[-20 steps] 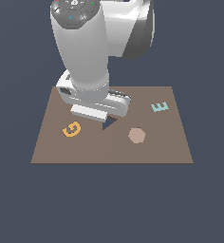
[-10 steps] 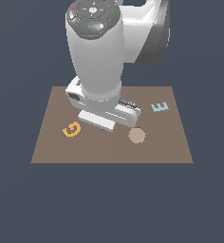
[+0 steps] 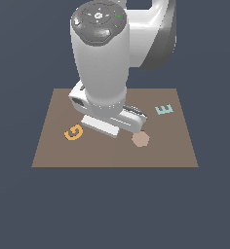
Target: Insert a designated object into the corresponding slot on a board.
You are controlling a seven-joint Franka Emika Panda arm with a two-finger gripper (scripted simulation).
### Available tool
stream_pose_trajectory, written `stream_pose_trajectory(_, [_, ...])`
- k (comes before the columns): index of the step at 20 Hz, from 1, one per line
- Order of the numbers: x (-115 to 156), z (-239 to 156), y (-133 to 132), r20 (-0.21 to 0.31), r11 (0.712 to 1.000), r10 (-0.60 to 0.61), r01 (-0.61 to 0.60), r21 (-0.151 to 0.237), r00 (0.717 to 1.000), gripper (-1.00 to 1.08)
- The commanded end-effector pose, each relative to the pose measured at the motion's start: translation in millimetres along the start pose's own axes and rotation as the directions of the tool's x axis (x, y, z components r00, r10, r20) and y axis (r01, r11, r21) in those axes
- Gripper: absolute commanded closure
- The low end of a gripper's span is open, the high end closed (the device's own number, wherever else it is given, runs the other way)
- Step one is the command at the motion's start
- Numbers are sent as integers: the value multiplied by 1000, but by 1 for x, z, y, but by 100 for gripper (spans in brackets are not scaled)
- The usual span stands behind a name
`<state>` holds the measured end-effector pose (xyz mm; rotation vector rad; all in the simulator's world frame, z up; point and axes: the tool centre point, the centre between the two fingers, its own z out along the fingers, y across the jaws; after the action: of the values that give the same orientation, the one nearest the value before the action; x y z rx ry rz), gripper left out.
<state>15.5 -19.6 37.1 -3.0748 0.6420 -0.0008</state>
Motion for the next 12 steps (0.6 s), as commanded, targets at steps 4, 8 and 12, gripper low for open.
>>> stream_pose_trajectory(4, [1, 7, 0, 1, 1000, 3, -3, 0, 1000, -92])
stream_pose_trajectory(8, [1, 7, 0, 1, 1000, 3, -3, 0, 1000, -92])
stream_pose_trajectory(12, [1, 7, 0, 1, 1000, 3, -3, 0, 1000, -92])
